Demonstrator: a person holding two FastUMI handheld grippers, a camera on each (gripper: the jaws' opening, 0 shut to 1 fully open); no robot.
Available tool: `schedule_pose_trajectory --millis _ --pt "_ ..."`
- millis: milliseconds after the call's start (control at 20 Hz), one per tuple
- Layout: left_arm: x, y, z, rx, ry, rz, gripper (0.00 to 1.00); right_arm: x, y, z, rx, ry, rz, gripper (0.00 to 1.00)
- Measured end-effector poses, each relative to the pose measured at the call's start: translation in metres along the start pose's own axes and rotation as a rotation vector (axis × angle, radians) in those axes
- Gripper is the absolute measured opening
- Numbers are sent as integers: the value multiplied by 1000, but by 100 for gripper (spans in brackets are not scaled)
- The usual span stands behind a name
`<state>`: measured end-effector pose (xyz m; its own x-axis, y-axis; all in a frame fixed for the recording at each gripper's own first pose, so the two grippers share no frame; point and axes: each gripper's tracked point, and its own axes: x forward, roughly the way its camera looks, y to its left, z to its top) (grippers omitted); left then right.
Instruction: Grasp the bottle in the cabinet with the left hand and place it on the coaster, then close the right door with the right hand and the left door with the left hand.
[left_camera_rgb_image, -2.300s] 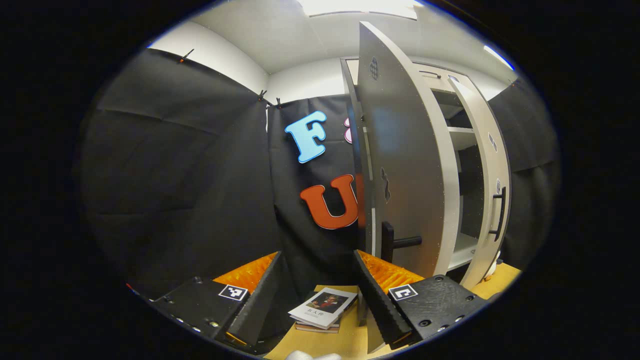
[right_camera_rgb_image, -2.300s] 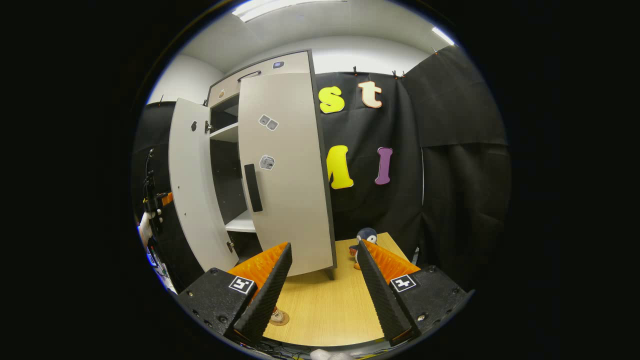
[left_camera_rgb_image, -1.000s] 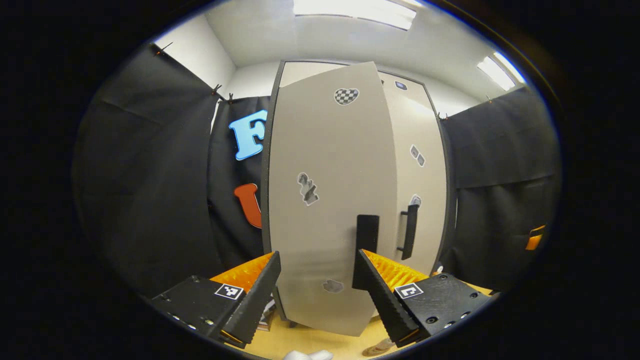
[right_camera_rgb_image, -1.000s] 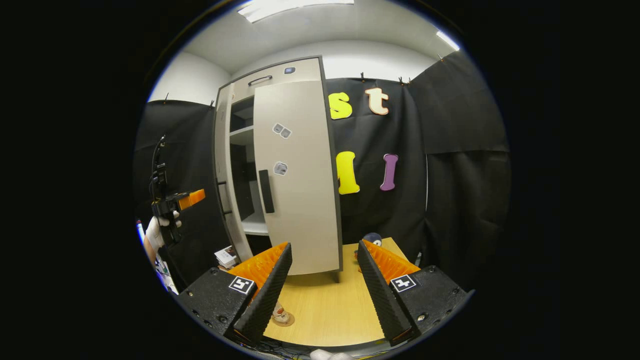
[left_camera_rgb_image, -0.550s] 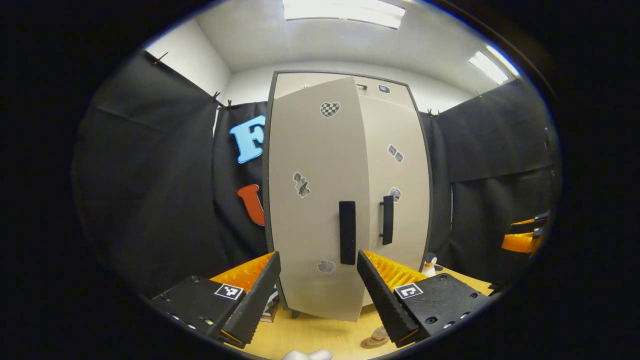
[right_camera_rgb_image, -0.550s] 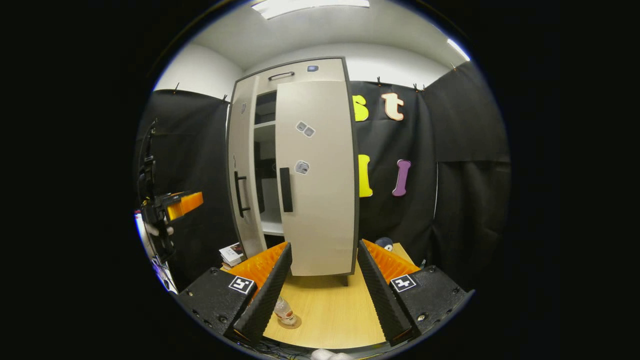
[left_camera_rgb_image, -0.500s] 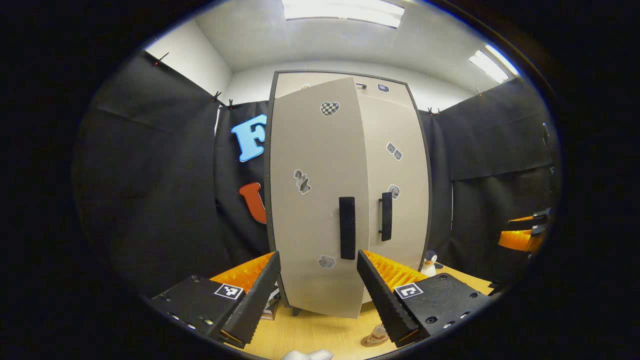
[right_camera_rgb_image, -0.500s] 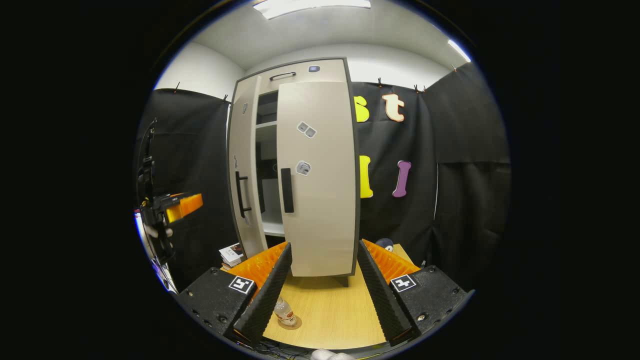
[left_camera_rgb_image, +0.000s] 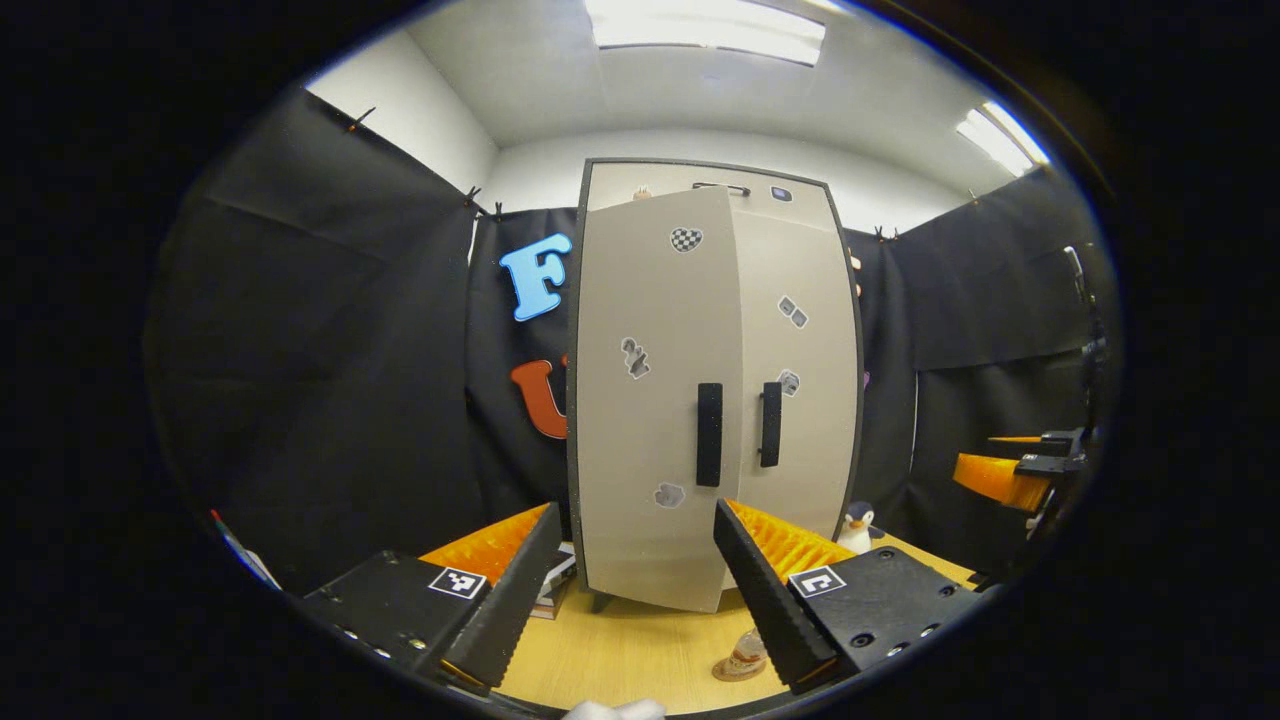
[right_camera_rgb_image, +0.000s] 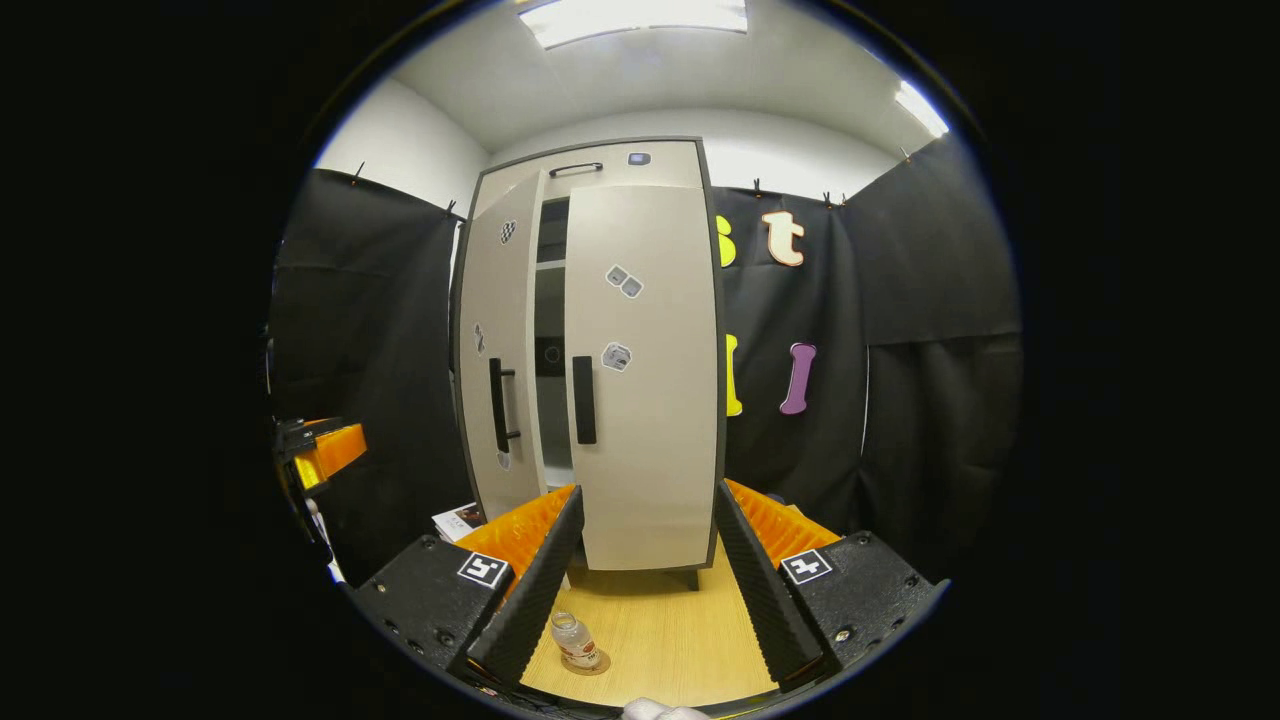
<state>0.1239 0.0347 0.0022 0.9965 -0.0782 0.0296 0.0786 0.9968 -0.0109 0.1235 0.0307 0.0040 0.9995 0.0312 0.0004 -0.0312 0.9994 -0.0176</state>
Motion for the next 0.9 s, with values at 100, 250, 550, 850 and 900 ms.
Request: schedule_pose_trajectory --millis 100,250,550,850,900 --pt "-1 2 0 17 -1 10 94 -1 2 -3 -4 15 4 81" --pt "0 0 0 7 -6 12 94 -3 5 -4 -14 21 9 81" --pt "2 3 1 10 3 37 94 -8 6 -6 -32 25 25 81" --pt "-3 11 9 0 -8 66 94 -3 13 -7 -23 26 48 81" --pt "-3 13 8 4 -6 73 94 -3 13 -7 -27 25 48 81"
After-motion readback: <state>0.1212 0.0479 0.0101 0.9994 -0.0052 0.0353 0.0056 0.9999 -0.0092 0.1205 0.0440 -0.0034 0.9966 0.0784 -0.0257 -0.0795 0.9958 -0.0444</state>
